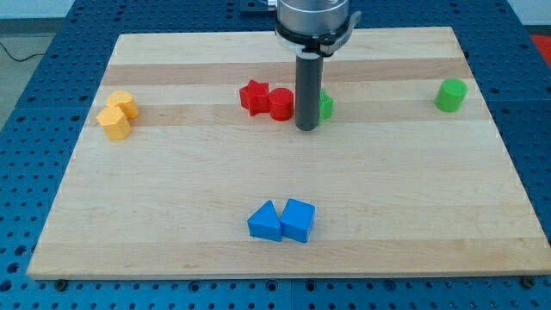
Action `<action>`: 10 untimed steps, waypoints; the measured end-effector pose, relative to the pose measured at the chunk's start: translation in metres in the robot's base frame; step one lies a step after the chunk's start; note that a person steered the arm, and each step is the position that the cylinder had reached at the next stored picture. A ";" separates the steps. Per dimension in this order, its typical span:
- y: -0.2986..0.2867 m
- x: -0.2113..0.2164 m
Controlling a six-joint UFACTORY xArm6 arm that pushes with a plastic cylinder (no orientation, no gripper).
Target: Move the green circle to the right of the green star
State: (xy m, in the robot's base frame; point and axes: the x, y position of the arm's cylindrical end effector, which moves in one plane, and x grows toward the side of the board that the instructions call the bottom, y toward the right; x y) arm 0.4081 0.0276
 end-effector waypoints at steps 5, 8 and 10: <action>0.317 0.021; 0.296 -0.067; 0.153 -0.054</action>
State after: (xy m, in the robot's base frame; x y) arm 0.3539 0.1801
